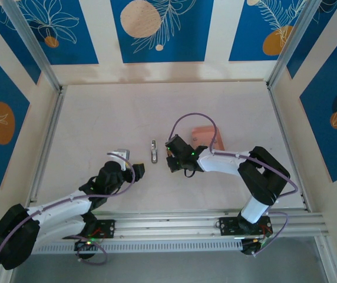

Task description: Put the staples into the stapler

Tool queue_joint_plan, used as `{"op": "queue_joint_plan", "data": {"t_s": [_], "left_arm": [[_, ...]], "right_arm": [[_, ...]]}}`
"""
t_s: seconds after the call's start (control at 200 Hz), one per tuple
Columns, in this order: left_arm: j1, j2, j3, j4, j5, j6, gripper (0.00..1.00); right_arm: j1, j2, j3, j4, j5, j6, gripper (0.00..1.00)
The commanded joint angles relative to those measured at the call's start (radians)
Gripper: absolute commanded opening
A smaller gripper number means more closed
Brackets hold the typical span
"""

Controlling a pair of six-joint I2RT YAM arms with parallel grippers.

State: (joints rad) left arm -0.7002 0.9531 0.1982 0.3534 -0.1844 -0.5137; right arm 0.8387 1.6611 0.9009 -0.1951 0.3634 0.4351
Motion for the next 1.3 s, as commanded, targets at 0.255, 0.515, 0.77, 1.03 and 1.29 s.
{"op": "queue_joint_plan", "data": {"t_s": [0.255, 0.515, 0.77, 1.03, 1.29], "left_arm": [[0.014, 0.011, 0.010, 0.033, 0.015, 0.029, 0.75], [0.014, 0.035, 0.016, 0.059, 0.026, 0.032, 0.75], [0.013, 0.053, 0.026, 0.070, 0.039, 0.037, 0.75], [0.014, 0.043, 0.029, 0.064, 0.046, 0.037, 0.75], [0.014, 0.019, 0.036, 0.055, 0.074, 0.037, 0.75]], "right_arm": [[0.022, -0.027, -0.027, -0.068, 0.015, 0.020, 0.13], [0.031, -0.055, -0.048, -0.100, 0.023, 0.043, 0.13], [0.031, -0.050, -0.039, -0.096, 0.018, 0.046, 0.18], [0.032, -0.107, -0.018, -0.105, 0.031, 0.039, 0.33], [0.021, -0.275, -0.046, -0.153, 0.043, 0.053, 0.37]]}}
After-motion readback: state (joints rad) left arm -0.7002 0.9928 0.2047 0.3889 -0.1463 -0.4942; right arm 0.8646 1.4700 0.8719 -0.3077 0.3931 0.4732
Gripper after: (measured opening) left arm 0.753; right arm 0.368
